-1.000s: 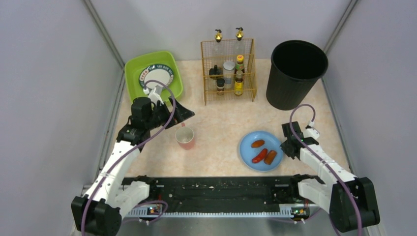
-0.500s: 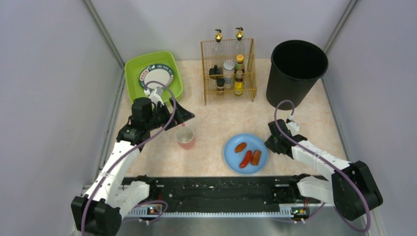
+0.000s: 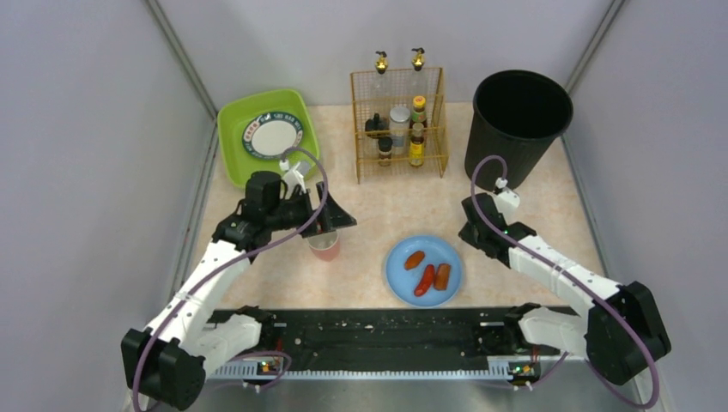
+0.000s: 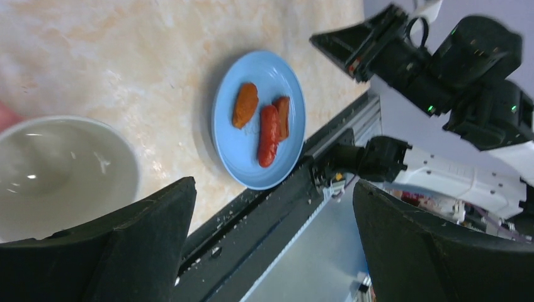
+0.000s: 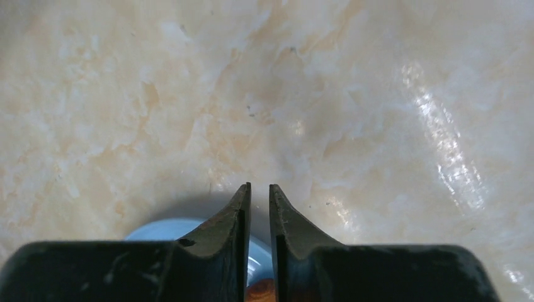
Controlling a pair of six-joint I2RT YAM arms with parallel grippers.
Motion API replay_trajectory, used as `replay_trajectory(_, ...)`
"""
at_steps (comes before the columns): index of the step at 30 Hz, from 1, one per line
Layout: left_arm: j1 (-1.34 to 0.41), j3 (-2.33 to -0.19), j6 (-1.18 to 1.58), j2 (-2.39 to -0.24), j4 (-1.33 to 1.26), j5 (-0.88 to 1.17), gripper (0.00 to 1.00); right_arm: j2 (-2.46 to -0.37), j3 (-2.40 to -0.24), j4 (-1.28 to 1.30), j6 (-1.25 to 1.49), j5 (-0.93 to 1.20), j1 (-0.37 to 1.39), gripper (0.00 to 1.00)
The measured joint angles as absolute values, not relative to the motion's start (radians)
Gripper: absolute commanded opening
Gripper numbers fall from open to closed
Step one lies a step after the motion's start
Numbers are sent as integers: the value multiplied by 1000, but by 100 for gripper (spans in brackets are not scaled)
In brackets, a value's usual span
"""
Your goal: Clear the kitchen counter
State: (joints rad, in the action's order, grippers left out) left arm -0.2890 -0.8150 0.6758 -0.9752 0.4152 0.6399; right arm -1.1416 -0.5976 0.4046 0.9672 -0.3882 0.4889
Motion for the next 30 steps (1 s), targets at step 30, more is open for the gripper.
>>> replay_trajectory(30,-898,-835,834,-1433,374,124,87,-799,-603,381,601,-364,489,49)
